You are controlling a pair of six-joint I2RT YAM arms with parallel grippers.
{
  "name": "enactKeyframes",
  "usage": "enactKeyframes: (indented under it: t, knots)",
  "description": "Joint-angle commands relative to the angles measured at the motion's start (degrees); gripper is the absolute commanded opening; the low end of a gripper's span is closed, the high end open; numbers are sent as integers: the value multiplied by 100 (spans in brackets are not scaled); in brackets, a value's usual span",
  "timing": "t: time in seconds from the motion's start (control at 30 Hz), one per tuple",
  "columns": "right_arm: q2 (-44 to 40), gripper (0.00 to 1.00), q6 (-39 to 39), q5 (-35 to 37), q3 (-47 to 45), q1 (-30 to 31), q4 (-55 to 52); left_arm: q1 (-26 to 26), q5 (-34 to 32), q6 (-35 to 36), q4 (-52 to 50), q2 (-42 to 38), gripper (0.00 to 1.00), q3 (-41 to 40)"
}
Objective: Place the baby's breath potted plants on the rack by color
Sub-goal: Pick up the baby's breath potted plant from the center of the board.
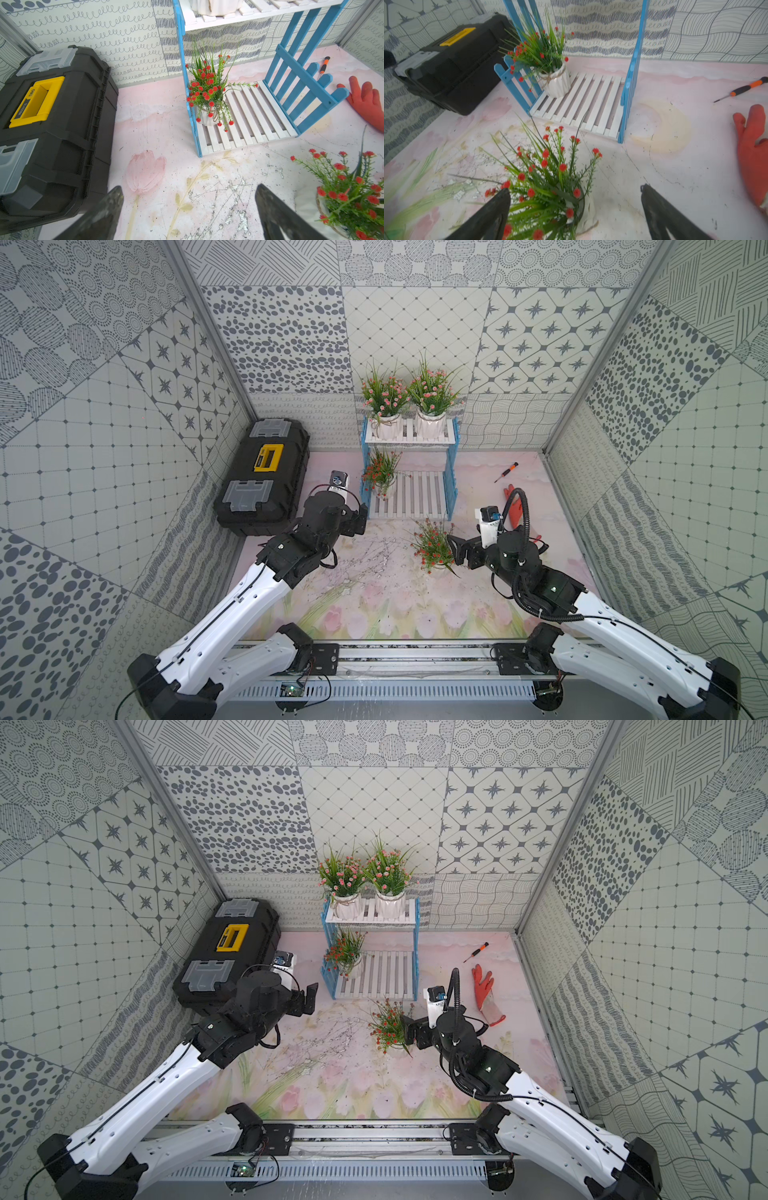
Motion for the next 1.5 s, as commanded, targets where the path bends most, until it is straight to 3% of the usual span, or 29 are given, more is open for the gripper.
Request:
enactKeyframes:
  t: [0.0, 0.27, 0.43, 0.6, 0.77, 0.9, 1.03, 1.2, 1.47]
  knots:
    - [-272, 98, 83, -402, -57, 209, -441, 40, 172, 251, -178, 149, 99, 274]
    - [-689, 98, 728, -149, -597, 1275, -963, 40, 325, 167, -270, 385, 99, 491]
    - [-695, 98, 1183, -78, -1040, 1592, -857, 37, 278, 50, -225, 348, 99, 376]
    - [-382, 98, 938, 262, -1454, 1595, 85, 39, 260, 41, -219, 377, 99, 320]
    - [790, 98, 731, 277, -1645, 1573, 1509, 42, 251, 76, -263, 408, 98, 329]
    - [1532, 98, 573, 381, -1517, 1578, 2021, 37, 199, 78, -296, 370, 99, 277]
    - [1573, 98, 360, 641, -1573, 1544, 2345, 42, 150, 84, -325, 306, 99, 228]
    - [1699, 98, 251, 455, -1735, 1252, 2897, 38, 140, 68, -325, 305, 99, 197]
    - [2741, 99, 16, 294, -1663, 990, 3831, 37, 155, 94, -381, 387, 98, 267]
